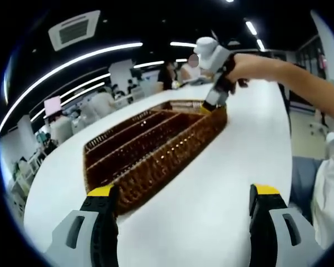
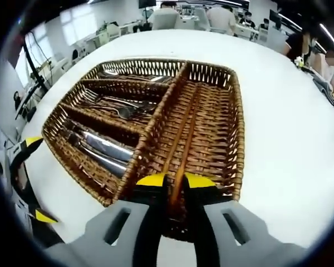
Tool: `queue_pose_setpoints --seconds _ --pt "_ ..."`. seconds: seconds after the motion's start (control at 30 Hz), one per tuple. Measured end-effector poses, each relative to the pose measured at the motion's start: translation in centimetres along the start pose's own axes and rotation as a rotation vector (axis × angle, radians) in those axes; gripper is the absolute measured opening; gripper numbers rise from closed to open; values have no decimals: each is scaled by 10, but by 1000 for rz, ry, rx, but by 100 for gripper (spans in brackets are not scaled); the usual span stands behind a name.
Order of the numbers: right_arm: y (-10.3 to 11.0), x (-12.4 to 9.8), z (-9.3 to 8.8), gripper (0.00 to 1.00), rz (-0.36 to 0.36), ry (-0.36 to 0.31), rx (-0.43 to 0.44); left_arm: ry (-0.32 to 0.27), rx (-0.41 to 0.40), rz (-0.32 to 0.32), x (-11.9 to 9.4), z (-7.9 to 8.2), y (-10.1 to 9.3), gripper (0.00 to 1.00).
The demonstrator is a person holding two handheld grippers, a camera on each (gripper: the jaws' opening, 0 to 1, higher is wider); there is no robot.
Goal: Arrange the knives, forks, and spoons in their matching storage slots by inserting each utensil handle-first until every utensil is classified and aligned in the correct compartment
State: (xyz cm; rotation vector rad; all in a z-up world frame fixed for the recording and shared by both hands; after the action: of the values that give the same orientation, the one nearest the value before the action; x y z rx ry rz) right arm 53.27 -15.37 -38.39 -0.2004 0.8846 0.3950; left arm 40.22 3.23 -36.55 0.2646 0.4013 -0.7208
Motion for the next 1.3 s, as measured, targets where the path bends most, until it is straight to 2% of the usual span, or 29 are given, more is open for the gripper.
queue_pose_setpoints --seconds 0.1,0.23,0.37,0.43,0.53,0.77,0.9,1.07,1.13,1.17,1.23,1.3 --pt "-2 -2 2 11 0 -9 -7 0 -3 3 1 0 2 99" --pt "1 -10 9 12 32 -64 -65 -7 -10 18 3 -1 5 100" --pt "10 -22 9 26 66 -139 -164 -15 -19 21 3 0 4 100" --pt "10 -25 12 26 68 -172 -198 -20 -22 24 3 1 3 100" --pt "11 -29 7 27 87 -174 -161 -29 -27 27 3 3 0 100" --pt "12 -35 -3 32 86 -201 -197 -29 -14 34 2 8 -2 100" --pt "10 -40 -2 41 87 -223 -199 -37 -23 40 -1 13 -7 100" --pt "14 -48 -5 47 103 -258 -206 -34 -21 42 2 10 6 100" --pt "14 -51 -5 54 101 -276 -232 -38 -25 49 1 11 4 100" --pt "14 -51 -4 57 104 -291 -248 -42 -29 58 2 11 13 100" --pt "15 -52 -5 62 111 -300 -255 -47 -31 65 2 13 14 100" --pt "17 -51 -5 67 136 -310 -243 -50 -49 72 3 12 23 100"
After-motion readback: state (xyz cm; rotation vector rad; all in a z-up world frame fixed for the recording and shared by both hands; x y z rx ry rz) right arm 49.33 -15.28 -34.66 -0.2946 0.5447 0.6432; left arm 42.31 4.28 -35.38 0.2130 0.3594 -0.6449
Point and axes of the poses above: the point that each gripper's makers call its tool centre point, and the gripper's own axes: x roughly forward along the fingers, y roughly to its left, z roughly out of its top, the point moved 1 cm from there along -x, roughly backward along the fingers, and after that the axes turned 6 degrees about -x, right-handed, at the moved point
